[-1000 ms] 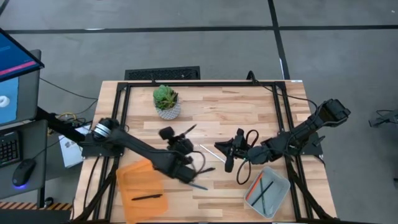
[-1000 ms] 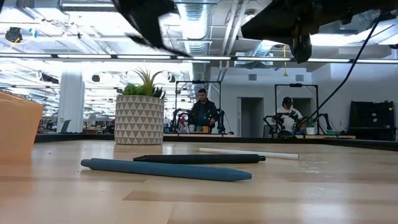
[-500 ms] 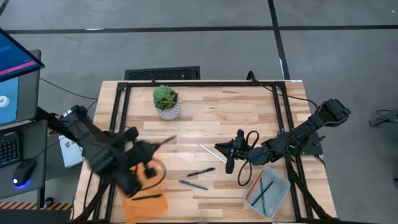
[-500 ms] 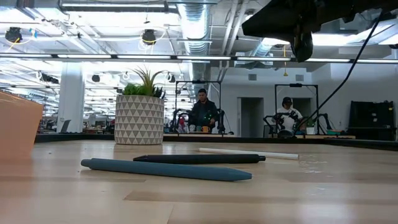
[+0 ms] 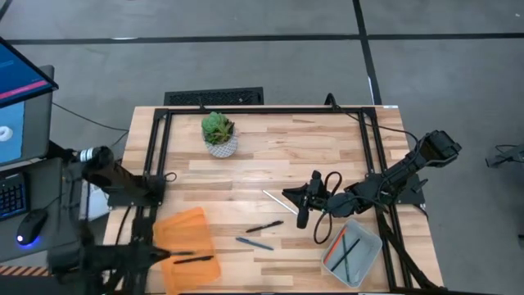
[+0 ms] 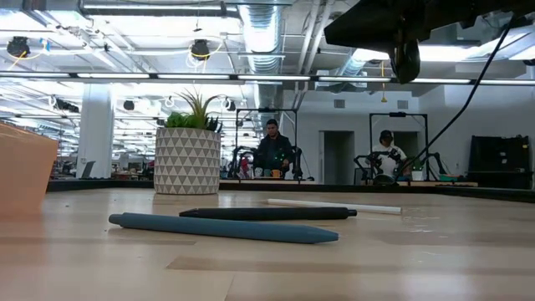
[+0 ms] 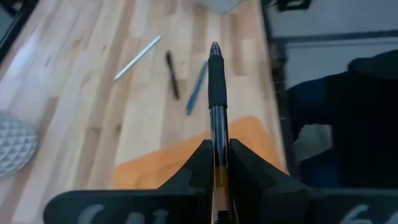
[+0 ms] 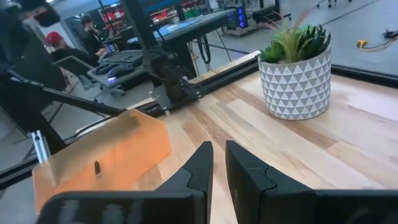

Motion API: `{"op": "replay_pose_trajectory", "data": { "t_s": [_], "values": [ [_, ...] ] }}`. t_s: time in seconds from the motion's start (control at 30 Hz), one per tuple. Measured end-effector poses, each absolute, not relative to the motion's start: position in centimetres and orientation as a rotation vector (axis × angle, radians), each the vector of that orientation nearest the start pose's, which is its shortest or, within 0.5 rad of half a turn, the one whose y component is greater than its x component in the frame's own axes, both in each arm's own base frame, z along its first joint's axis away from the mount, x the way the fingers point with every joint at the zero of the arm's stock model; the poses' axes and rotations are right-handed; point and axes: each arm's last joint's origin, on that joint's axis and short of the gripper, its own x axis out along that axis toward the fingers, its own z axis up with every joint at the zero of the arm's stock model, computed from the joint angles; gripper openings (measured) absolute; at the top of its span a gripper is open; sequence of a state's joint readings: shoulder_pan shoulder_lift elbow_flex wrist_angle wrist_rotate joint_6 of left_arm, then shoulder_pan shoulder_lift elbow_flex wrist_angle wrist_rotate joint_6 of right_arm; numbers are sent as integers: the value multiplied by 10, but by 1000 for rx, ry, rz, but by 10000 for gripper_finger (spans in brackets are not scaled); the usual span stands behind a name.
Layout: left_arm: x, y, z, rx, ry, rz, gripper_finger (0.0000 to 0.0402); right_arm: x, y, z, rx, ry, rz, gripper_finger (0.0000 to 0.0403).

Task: Sort pens & pencils
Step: Put the black pen into the orange bin

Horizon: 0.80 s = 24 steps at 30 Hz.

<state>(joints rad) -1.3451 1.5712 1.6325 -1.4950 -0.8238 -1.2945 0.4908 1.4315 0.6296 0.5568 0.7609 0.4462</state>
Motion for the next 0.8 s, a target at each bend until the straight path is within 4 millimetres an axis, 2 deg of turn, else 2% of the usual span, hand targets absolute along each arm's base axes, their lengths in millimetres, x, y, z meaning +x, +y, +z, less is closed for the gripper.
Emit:
{"op": "replay_pose_trajectory", "data": {
  "t_s": [0.13, 0.37, 0.47, 0.6, 0.67, 0.8],
  "values": [
    [67, -276, 341, 92, 688, 86, 18, 259, 116, 209, 323, 134, -309, 67],
    [71, -284, 325, 154, 727, 131, 18, 260, 114, 209, 333, 130, -315, 67],
    [75, -277, 318, 164, 738, 155, 18, 261, 112, 209, 350, 124, -325, 67],
    [78, -258, 307, 156, 748, 178, 18, 262, 110, 209, 352, 122, -334, 67],
    [80, -245, 306, 155, 721, 166, 18, 262, 109, 209, 352, 122, -336, 67],
    [89, -229, 290, 108, 706, 105, 18, 263, 107, 209, 352, 122, -344, 67]
  ]
}}
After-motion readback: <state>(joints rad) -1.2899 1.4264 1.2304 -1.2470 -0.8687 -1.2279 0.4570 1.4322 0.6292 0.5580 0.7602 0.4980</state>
